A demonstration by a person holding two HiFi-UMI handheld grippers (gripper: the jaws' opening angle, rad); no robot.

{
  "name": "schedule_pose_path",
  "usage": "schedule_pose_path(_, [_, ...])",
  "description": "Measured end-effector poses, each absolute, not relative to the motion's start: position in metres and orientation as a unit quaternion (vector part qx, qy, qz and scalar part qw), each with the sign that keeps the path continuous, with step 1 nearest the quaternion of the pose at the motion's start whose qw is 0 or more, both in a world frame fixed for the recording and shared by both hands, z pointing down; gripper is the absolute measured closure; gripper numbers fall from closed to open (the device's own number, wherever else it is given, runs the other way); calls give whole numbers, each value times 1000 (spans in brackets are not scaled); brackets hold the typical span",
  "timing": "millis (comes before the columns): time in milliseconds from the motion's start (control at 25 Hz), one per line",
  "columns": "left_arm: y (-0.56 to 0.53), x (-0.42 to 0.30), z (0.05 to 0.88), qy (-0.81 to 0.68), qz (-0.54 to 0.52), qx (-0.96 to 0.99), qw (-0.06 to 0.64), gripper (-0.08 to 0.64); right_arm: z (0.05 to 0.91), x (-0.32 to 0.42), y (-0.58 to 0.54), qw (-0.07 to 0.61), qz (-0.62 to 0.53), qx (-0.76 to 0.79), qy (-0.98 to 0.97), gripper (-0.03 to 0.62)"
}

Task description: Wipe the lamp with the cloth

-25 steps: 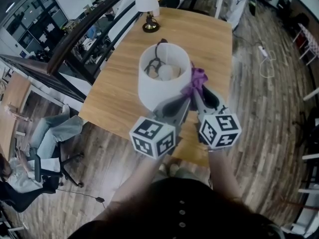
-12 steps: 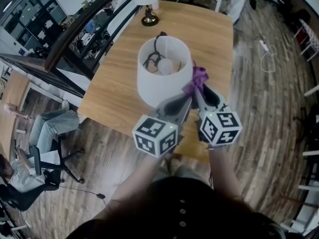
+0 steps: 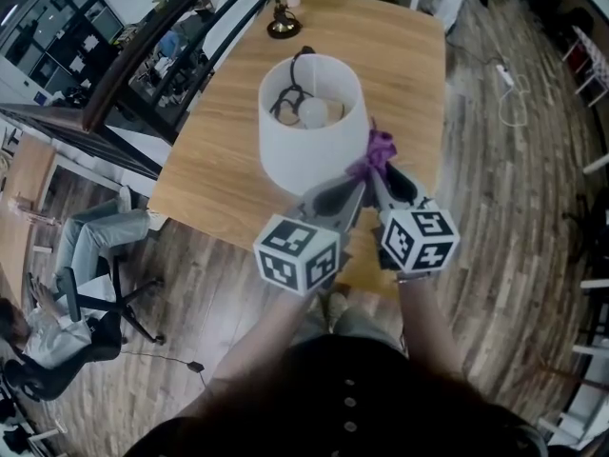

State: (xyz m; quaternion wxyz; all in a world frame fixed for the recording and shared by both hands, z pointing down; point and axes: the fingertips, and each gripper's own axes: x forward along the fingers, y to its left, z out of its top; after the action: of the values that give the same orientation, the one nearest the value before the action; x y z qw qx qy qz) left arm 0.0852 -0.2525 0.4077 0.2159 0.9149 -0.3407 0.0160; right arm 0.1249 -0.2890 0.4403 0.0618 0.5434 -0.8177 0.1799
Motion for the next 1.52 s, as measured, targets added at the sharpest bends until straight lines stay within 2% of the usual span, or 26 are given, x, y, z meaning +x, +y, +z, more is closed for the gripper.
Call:
schedule_pose_path(600, [-236,80,405,-342,20,917,206,549,438,126,-265,52,186,547,-815,506])
schedule_pose_path(1080, [-222,71,360,-335,-9,928,161,549,368,126,-238,9,118,548,-828,506])
schedule_pose_path(1520, [-221,32,318,-366,-42,922,118,549,302,82,-218,-5,45,488,-871,505])
